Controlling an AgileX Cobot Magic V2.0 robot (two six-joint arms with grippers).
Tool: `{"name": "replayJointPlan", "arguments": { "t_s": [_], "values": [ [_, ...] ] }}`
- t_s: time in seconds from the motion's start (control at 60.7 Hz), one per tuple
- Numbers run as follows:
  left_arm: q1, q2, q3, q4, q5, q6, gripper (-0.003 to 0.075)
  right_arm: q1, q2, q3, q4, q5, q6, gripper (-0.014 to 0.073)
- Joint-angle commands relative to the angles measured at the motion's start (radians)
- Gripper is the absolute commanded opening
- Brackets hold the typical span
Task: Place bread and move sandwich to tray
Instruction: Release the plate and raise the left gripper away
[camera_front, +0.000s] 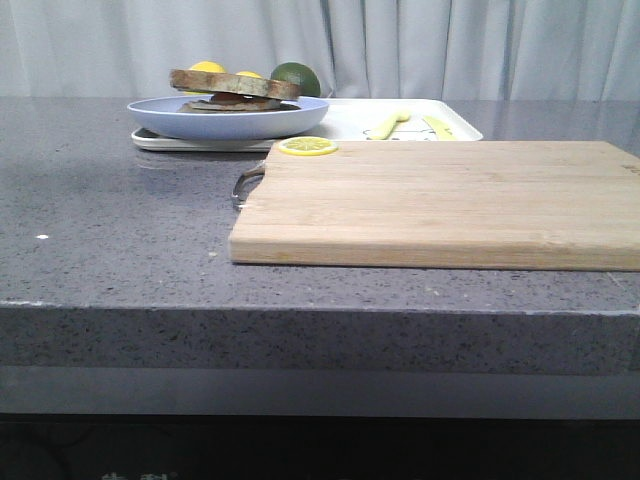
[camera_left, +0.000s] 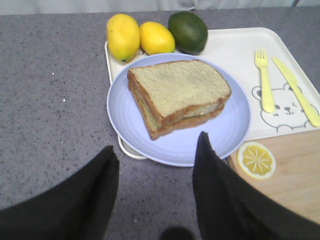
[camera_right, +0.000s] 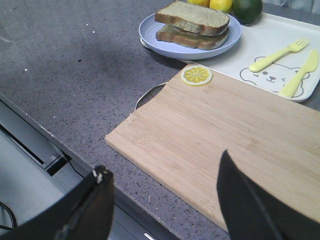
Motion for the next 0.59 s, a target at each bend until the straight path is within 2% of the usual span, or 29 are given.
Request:
{"name": "replayJointPlan", "arguments": {
  "t_s": [0.0,0.329,0.576],
  "values": [
    [-0.037,-0.136,0.098,0.039,-0.129,0.009,0.0347,-0.004,-0.002,-0.026,0.015,-0.076,-0.011,0.0463],
    [-0.061,-0.522,0.496,0.127,-0.187,0.009,0.0347,-0.004,-0.002,-0.026,0.015,-0.076,-0.011,0.0463],
    [-0.061,-0.781,0.67,0.128,-0.167,0.009,0.0347,-0.004,-0.002,-0.026,0.015,-0.076,-0.011,0.0463]
  ]
}}
